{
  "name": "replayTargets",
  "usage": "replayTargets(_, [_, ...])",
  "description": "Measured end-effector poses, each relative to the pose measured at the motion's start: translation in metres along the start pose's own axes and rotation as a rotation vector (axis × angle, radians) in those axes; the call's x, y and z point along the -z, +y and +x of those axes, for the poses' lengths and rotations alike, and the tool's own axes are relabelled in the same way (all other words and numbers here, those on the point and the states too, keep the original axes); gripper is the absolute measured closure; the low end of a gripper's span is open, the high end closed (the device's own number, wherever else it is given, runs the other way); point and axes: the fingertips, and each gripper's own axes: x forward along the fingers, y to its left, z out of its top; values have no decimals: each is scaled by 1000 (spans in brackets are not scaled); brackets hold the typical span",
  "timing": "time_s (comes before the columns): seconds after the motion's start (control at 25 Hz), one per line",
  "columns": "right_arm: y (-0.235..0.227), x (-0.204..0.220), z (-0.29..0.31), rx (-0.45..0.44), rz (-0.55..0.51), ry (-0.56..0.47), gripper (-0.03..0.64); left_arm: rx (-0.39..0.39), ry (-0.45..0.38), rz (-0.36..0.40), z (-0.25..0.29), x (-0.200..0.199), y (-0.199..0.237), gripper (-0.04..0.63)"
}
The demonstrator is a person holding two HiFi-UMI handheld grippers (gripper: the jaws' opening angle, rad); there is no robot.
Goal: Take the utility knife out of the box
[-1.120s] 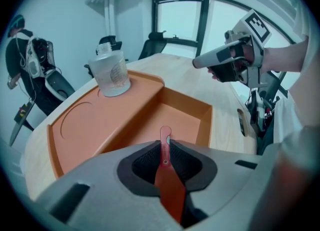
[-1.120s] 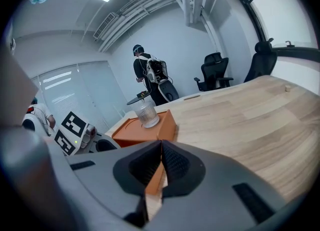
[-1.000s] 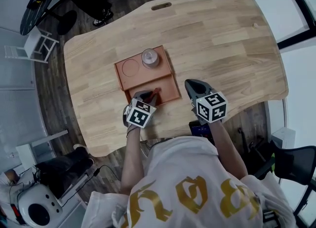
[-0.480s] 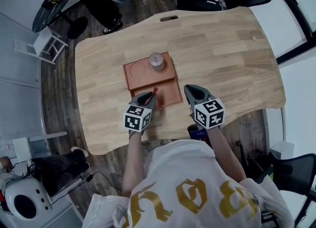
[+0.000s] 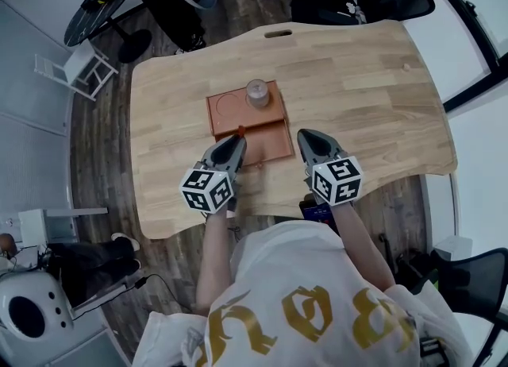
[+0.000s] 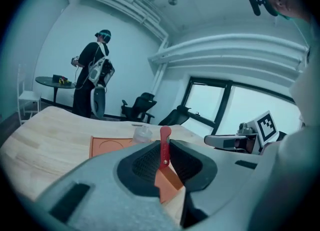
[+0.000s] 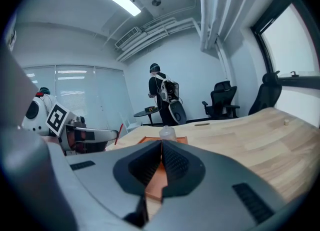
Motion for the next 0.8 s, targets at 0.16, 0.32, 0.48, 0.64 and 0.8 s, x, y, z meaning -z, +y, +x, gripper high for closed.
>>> replayTargets(0.16, [9,-10,-9,-5,-16,-31,604,-3,-66,26,-13,-14,-7,535])
replayTargets(0.32, [16,-16,-18,-2,-32,-52,604,-1,-117,40,-25,-24,-15,535])
replayTargets(0.48, [22,-24,-25,-9,-9,-82,605,6,-183,67,-38,-39,-27,535])
replayTargets(0.64, [32,-43,-31,-31,1,-127,605,16,-275,77,-53,-64,-41,535])
replayTargets(0.8, [38,-51,-34,-41,-11,-148,605,14,-302,98,-60,-71,-48,535])
